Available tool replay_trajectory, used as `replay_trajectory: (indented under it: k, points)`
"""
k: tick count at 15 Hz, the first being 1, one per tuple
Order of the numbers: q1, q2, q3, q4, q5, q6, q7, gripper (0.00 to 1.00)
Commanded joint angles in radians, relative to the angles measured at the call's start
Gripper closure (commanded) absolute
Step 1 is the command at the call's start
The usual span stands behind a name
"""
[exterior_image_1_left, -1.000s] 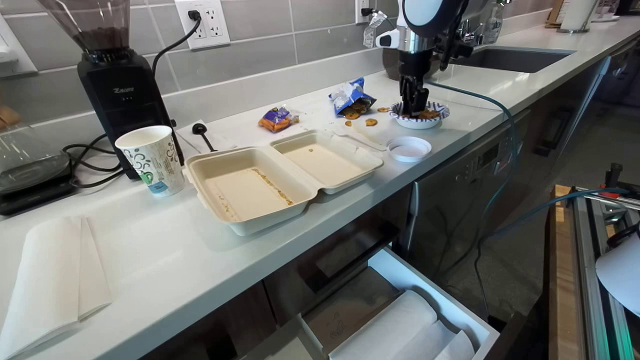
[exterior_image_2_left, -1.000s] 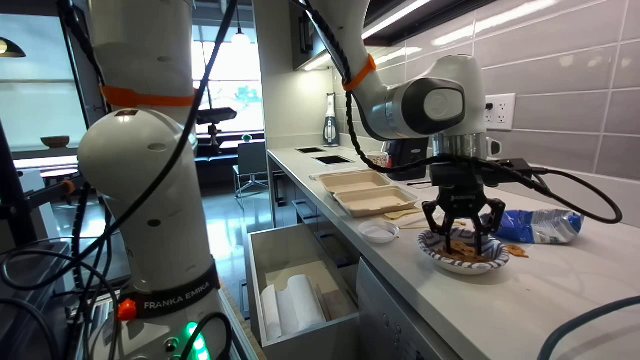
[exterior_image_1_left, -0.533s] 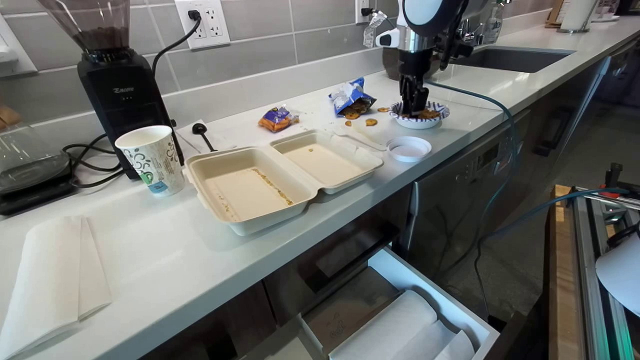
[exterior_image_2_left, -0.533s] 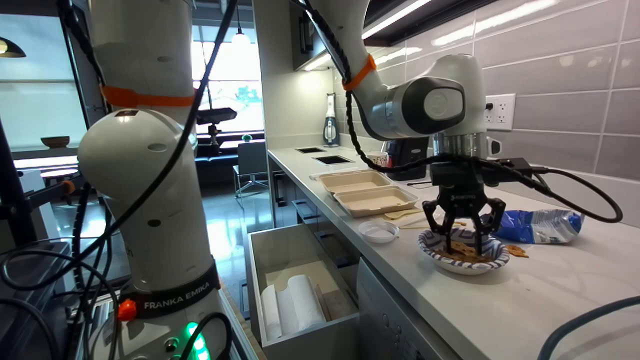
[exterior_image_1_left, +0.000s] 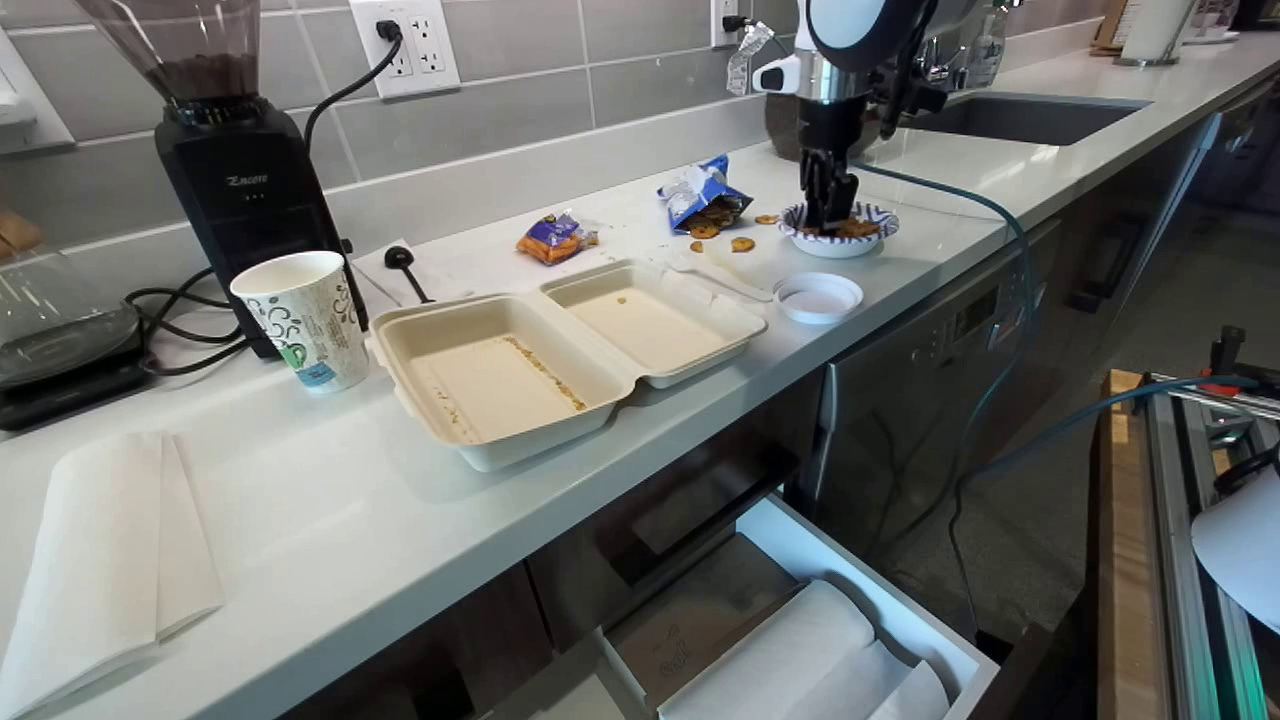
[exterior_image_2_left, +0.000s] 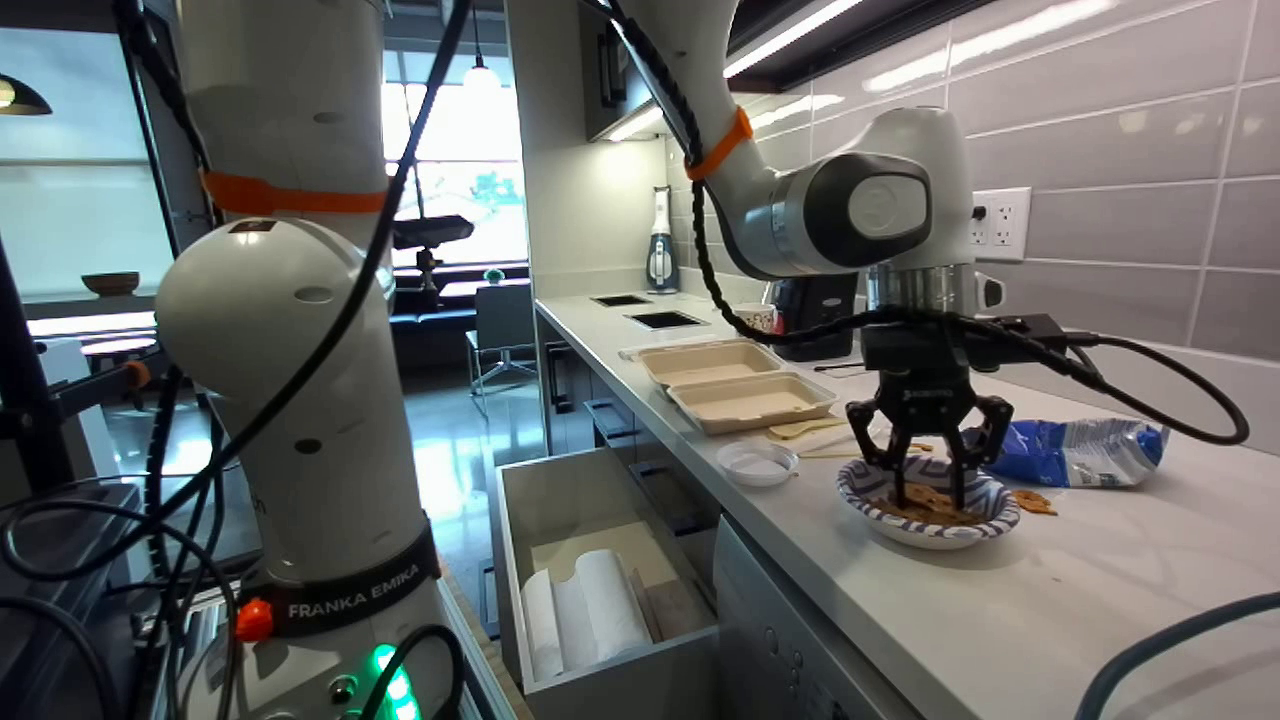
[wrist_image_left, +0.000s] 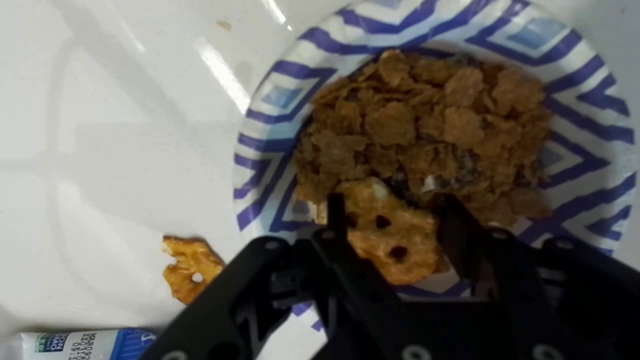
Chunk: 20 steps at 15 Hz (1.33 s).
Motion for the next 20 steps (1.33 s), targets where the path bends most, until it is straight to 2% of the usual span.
replay_trajectory:
  k: [1, 20]
  points:
    - [-0.012, -0.009, 0.008, -0.01, 0.025, 0.016, -0.027, 0.49]
    - [-0.012, -0.031, 0.005, -0.017, 0.022, 0.019, -0.028, 0.54]
